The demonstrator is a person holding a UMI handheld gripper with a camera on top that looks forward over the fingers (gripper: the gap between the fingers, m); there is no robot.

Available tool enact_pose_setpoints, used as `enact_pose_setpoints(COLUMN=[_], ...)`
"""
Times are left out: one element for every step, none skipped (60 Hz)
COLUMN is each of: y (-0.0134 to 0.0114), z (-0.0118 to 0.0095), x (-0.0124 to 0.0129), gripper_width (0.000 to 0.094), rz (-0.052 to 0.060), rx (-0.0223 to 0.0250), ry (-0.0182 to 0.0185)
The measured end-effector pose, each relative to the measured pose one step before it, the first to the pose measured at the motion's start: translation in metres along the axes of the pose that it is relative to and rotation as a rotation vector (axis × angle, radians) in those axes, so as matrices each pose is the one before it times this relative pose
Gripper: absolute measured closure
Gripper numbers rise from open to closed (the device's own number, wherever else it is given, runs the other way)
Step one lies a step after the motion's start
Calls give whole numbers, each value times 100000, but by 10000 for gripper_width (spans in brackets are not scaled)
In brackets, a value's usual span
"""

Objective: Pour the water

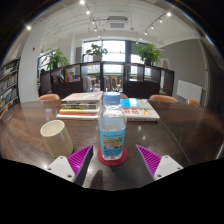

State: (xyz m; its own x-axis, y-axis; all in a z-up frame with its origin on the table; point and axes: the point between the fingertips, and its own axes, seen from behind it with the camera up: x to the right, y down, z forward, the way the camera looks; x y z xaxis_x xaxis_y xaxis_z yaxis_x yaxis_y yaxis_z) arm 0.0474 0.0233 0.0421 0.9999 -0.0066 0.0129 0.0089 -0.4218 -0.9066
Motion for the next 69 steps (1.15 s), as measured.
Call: enact_pose_setpoints(y=[348,413,424,416,396,387,367,327,238,203,158,119,34,-45,-89,-203,-249,-314,-339,-390,-434,-886,-249,-435,-455,-509,-551,-524,-1001,-351,-496,-480,-461,-458,-455,-644,-545,-415,-385,-369,-335,-339,-334,-305,-311,-186,-319,-301,-311,-175,-131,-106,-96,-112,-97,-101,-71,-85,-66,-56,-60,-80,-85,94,-28,-14,-6,-8,-6], z=[-554,-528,-626,-655,-671,-626,-655,-968,-317,-580,-566,-571,-594,-580,-783,-560,-515,-462,-465,-434,-461,-613,-251,-399,-449,-450,-422,-374,-573,-500,-380,-367,-343,-376,-306,-363,-204,-283,-281,-254,-245,-232,-232,-213,-238,-143,-215,-188,-143,-139,-139,-123,-125,-209,-147,-177,-138,-190,-160,-191,-165,-139,-151,178,-95,-88,-91,-36,-64], x=[84,-138,-109,-192,-264,-322,-315,19,-438,-368,-371,-375,-472,-501,-471,-584,-564,-553,-491,-420,-382,-720,-374,-381,-400,-387,-364,-358,-348,-451,-369,-342,-285,-268,-232,-104,-253,-191,-173,-190,-162,-106,-105,-86,-61,102,-125,-90,-35,-110,-54,-35,-70,-46,-28,-48,276,-64,-55,-45,-61,-34,-23,90,-6,6,11,33,32], gripper_width=[76,81,78,81,81,78,76,85,79,76,76,76,74,78,75,74,79,76,73,78,75,75,79,76,72,78,77,78,81,77,73,79,79,76,76,73,71,70,70,70,74,71,69,69,71,72,72,73,73,73,74,66,74,72,71,72,74,75,78,76,75,74,75,67,68,68,62,67,69], rz=[192,468,564,525,515,544,582,323,669,602,709,901,965,849,610,796,776,669,369,85,-83,-259,-383,-530,-539,-389,-295,-227,-237,-168,-158,-182,-198,-141,-160,-210,-316,-247,-241,-181,-122,-192,-203,-212,-248,-311,-307,-292,-165,-197,-149,-181,-188,-238,-191,-185,-123,-6,82,104,240,280,304,350,196,188,201,225,185], rx=[-1459,-1320,-1345,-1350,-1361,-1372,-1385,-1340,-591,-852,-787,-728,-610,-340,-196,136,199,166,94,208,410,5,645,425,511,706,819,693,185,792,837,845,723,548,519,473,582,580,497,314,295,422,501,507,504,589,487,500,382,142,-46,-34,18,-28,-5,-19,-12,-135,-86,-79,30,157,181,318,157,89,53,67,98], ry=[676,907,934,718,497,302,250,283,147,365,455,306,38,-285,-576,-797,-771,-623,-340,-44,167,551,-124,-108,-133,-123,-122,-151,-146,-292,-391,-352,-282,-186,-63,-55,136,44,-34,-84,-53,13,122,212,185,29,148,131,275,327,393,424,338,285,246,248,81,269,231,225,204,266,271,107,163,172,205,233,251])
